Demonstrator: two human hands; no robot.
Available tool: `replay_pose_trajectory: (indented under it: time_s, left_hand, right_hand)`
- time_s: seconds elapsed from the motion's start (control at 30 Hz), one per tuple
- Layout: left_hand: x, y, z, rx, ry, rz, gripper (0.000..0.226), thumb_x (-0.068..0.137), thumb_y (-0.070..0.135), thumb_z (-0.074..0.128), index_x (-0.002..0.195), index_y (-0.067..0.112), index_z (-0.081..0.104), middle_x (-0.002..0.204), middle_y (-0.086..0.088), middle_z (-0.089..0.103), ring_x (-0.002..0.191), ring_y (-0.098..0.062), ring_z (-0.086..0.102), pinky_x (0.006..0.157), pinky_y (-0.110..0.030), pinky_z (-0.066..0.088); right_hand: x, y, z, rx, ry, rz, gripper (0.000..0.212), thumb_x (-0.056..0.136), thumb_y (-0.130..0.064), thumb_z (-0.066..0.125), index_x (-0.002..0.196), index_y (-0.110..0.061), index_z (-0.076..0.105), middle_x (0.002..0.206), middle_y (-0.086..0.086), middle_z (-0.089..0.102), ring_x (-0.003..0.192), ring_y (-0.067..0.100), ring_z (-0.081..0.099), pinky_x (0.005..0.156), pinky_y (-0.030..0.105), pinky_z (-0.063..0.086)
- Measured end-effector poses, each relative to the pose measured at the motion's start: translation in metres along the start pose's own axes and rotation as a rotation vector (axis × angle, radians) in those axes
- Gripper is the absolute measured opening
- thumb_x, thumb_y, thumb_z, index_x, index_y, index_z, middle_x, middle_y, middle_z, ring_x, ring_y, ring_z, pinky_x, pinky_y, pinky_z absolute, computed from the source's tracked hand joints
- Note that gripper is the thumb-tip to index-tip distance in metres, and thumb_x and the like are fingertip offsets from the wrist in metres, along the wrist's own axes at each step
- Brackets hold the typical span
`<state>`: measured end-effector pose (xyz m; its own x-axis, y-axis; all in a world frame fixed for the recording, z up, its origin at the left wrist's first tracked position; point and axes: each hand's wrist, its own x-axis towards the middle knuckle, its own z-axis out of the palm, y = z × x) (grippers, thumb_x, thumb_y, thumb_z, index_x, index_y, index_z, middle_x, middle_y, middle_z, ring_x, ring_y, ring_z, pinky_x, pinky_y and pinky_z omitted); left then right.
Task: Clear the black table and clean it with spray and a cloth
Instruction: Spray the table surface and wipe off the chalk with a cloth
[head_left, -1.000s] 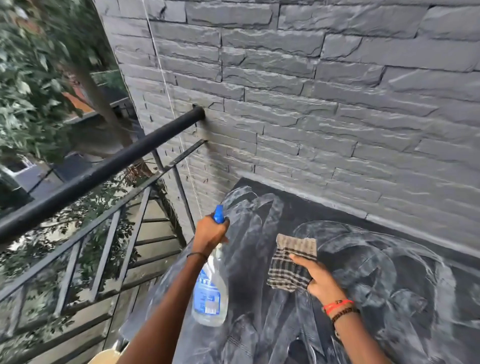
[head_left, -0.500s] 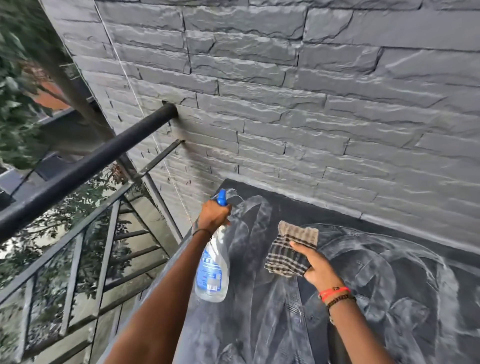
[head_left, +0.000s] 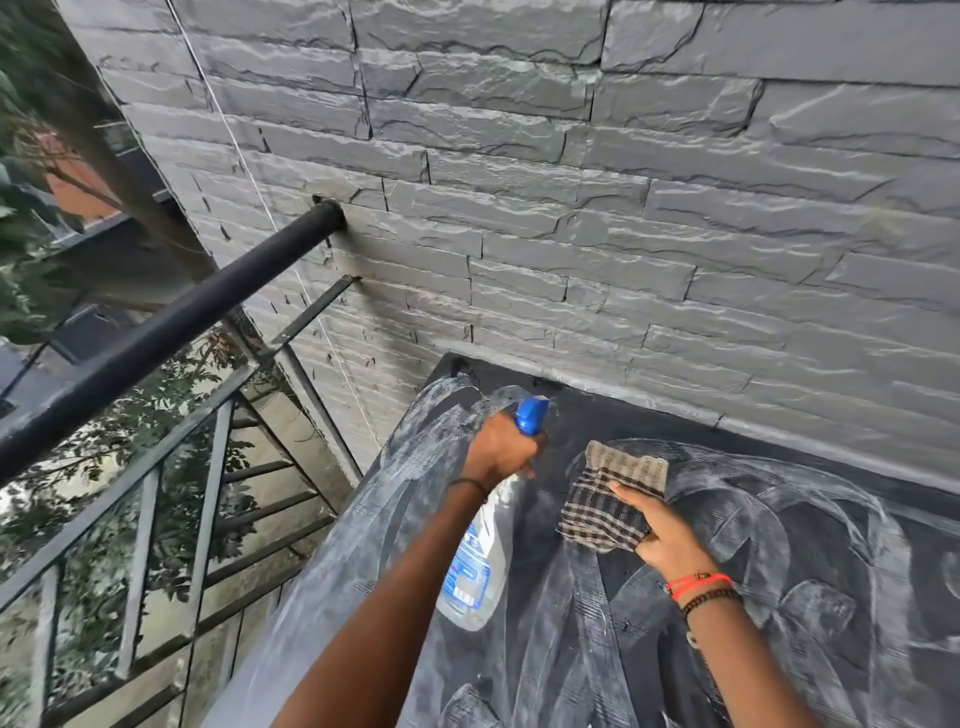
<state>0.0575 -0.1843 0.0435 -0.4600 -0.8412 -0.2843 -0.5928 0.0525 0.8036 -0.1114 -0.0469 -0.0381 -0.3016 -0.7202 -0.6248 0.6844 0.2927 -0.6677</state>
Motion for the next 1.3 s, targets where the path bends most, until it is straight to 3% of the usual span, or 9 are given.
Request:
replay_pose_trajectory:
  time_s: [0.2, 0.33, 0.43, 0.57, 0.73, 0.87, 1.03, 1.2, 1.3]
  left_hand:
    - [-0.030, -0.012, 0.011, 0.072, -0.027, 0.017, 0.041, 0.068, 0.038, 0.053, 0.079, 0.001, 0.066, 0.079, -0.021, 0.072, 0.074, -0.034, 0.070, 0.071, -0.042, 0.058]
    - [-0.049, -0.035, 0.003, -0.014, 0.084, -0.063, 0.029, 0.074, 0.029, 0.061, 0.077, 0.002, 0.067, 0.069, -0.013, 0.071, 0.059, -0.026, 0.069, 0.059, -0.028, 0.055]
    - [-0.067, -0.056, -0.011, -0.061, 0.158, -0.122, 0.023, 0.078, 0.024, 0.063, 0.079, 0.001, 0.068, 0.064, -0.006, 0.070, 0.051, -0.018, 0.065, 0.052, -0.022, 0.050]
    - [-0.091, -0.077, -0.032, -0.067, 0.301, -0.175, 0.029, 0.067, 0.035, 0.056, 0.064, 0.006, 0.060, 0.057, -0.013, 0.068, 0.053, -0.024, 0.068, 0.054, -0.032, 0.051]
    - [-0.117, -0.097, -0.052, -0.114, 0.408, -0.221, 0.025, 0.074, 0.028, 0.060, 0.072, 0.002, 0.064, 0.060, -0.008, 0.071, 0.046, -0.018, 0.067, 0.056, -0.033, 0.055]
    - [-0.138, -0.105, -0.056, -0.091, 0.461, -0.254, 0.024, 0.082, 0.023, 0.059, 0.070, 0.002, 0.061, 0.051, -0.005, 0.064, 0.041, -0.011, 0.064, 0.048, -0.024, 0.049]
    - [-0.163, -0.105, -0.042, -0.165, 0.391, -0.307, 0.033, 0.070, 0.033, 0.057, 0.069, 0.001, 0.067, 0.045, -0.003, 0.063, 0.042, -0.013, 0.064, 0.052, -0.024, 0.050]
    - [-0.178, -0.096, -0.012, -0.175, 0.268, -0.248, 0.025, 0.071, 0.027, 0.060, 0.061, 0.005, 0.064, 0.055, -0.010, 0.066, 0.044, -0.021, 0.066, 0.052, -0.033, 0.052]
    - [-0.180, -0.096, 0.005, -0.184, 0.248, -0.234, 0.040, 0.057, 0.041, 0.056, 0.062, 0.001, 0.060, 0.060, -0.017, 0.068, 0.049, -0.030, 0.067, 0.055, -0.044, 0.053]
  right_hand:
    - [-0.013, 0.004, -0.003, 0.007, -0.024, -0.018, 0.009, 0.090, -0.010, 0.054, 0.099, -0.008, 0.057, 0.066, 0.004, 0.073, 0.058, 0.018, 0.070, 0.050, 0.030, 0.057]
    - [-0.035, 0.006, 0.008, -0.005, -0.093, -0.039, 0.016, 0.081, -0.011, 0.060, 0.096, -0.006, 0.055, 0.058, -0.003, 0.070, 0.054, 0.007, 0.068, 0.047, 0.020, 0.053]
    - [-0.029, 0.015, 0.014, -0.026, -0.045, 0.004, 0.043, 0.074, -0.008, 0.069, 0.114, 0.003, 0.060, 0.087, 0.012, 0.074, 0.077, 0.021, 0.072, 0.059, 0.033, 0.059]
    - [-0.028, 0.026, 0.028, -0.025, -0.002, 0.023, 0.039, 0.077, -0.005, 0.069, 0.115, -0.002, 0.063, 0.110, 0.021, 0.067, 0.099, 0.031, 0.066, 0.073, 0.047, 0.057]
    - [-0.039, 0.031, 0.039, -0.071, -0.100, 0.058, 0.006, 0.092, -0.007, 0.053, 0.095, -0.008, 0.058, 0.066, -0.001, 0.073, 0.059, 0.010, 0.070, 0.053, 0.024, 0.057]
    - [-0.041, 0.037, 0.046, -0.091, -0.129, 0.069, 0.008, 0.091, -0.007, 0.054, 0.098, -0.007, 0.058, 0.065, 0.001, 0.072, 0.059, 0.013, 0.070, 0.053, 0.026, 0.057]
    - [-0.034, 0.046, 0.052, -0.105, -0.057, 0.037, 0.052, 0.060, -0.007, 0.077, 0.111, -0.001, 0.064, 0.096, 0.018, 0.071, 0.080, 0.028, 0.071, 0.068, 0.045, 0.058]
    - [-0.042, 0.043, 0.051, -0.114, -0.046, 0.041, 0.032, 0.069, -0.004, 0.072, 0.101, -0.006, 0.067, 0.088, 0.015, 0.073, 0.078, 0.027, 0.072, 0.067, 0.046, 0.058]
    - [-0.043, 0.039, 0.041, -0.100, -0.078, 0.034, 0.026, 0.072, -0.013, 0.074, 0.097, -0.012, 0.068, 0.106, 0.018, 0.069, 0.099, 0.028, 0.067, 0.089, 0.048, 0.052]
